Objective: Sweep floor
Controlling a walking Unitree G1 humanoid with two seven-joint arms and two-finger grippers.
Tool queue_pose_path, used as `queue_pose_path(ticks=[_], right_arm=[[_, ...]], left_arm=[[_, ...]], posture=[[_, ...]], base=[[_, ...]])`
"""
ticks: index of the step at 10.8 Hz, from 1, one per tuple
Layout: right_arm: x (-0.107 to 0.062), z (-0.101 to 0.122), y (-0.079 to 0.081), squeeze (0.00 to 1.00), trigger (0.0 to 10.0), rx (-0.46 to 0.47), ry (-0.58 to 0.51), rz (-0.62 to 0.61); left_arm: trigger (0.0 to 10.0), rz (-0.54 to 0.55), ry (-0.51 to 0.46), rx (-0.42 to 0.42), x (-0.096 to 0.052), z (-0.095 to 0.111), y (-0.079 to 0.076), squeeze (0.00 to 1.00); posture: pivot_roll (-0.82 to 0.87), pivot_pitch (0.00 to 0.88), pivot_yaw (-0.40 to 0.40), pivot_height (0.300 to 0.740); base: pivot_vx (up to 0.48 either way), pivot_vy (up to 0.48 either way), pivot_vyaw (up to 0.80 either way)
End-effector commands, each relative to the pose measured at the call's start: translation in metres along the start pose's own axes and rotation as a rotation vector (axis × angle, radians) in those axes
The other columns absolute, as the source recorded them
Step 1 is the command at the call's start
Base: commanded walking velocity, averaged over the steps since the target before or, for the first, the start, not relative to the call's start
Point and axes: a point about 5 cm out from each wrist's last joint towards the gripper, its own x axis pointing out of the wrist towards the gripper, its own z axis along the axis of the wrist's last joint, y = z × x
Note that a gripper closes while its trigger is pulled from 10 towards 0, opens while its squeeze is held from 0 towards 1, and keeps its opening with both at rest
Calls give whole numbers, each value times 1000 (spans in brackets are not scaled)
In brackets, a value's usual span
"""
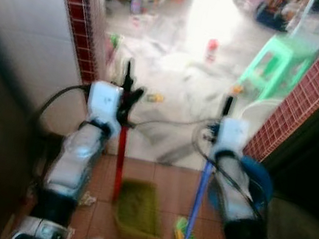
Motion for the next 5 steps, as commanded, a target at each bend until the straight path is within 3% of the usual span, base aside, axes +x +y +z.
queue_pose_path(ticks=[1, 2, 5], right_arm=[[3, 5, 1, 0, 10000, -18, -21, 9], [2, 7, 2, 0, 10000, -28, -39, 20], [3, 13, 2, 0, 10000, -60, -79, 19]], left_arm=[[10000, 61, -104, 11, 4, 23, 9, 0], [10000, 144, -86, 29, 2, 19, 20, 0], [10000, 166, -106, 67, -2, 18, 32, 0]], posture=[[21, 0, -4, 740], [22, 0, -3, 740], [22, 0, -3, 740]], base=[[0, 0, 0], [0, 0, 0], [0, 0, 800]])
